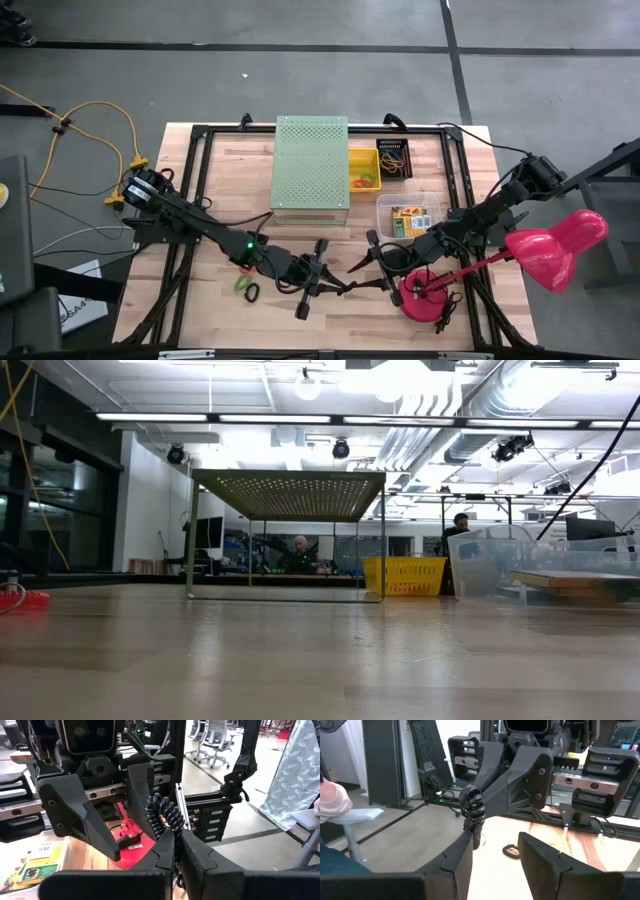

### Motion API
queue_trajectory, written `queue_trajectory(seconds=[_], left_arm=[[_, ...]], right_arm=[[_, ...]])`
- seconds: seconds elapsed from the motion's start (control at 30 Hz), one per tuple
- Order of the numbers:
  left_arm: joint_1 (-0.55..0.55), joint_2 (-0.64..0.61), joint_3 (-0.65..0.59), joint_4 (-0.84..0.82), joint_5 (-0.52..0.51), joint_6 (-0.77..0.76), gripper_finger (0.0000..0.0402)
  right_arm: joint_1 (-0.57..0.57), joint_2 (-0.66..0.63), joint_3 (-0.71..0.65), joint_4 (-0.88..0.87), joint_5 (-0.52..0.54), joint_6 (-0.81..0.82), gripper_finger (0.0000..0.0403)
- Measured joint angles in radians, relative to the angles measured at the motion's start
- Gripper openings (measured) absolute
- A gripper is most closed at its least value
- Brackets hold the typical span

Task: Pick & Place Office Desk Supplies
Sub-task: Put the black spring keychain into the yellow bin

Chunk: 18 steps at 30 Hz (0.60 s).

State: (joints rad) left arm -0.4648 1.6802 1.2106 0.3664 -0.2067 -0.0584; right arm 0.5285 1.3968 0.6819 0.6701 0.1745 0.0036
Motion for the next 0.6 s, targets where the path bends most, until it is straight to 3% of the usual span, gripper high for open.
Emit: queue_trajectory(seconds=[0.27, 0.6], left_arm=[[0.0, 0.0, 0.0, -0.041, -0.062, 0.001, 0.0009], [0.0, 0.0, 0.0, -0.053, -0.061, 0.0, 0.0009]], right_arm=[[0.0, 0.0, 0.0, 0.001, -0.001, 0.003, 0.0148], [0.0, 0.0, 0.0, 0.001, 0.003, 0.003, 0.0148]])
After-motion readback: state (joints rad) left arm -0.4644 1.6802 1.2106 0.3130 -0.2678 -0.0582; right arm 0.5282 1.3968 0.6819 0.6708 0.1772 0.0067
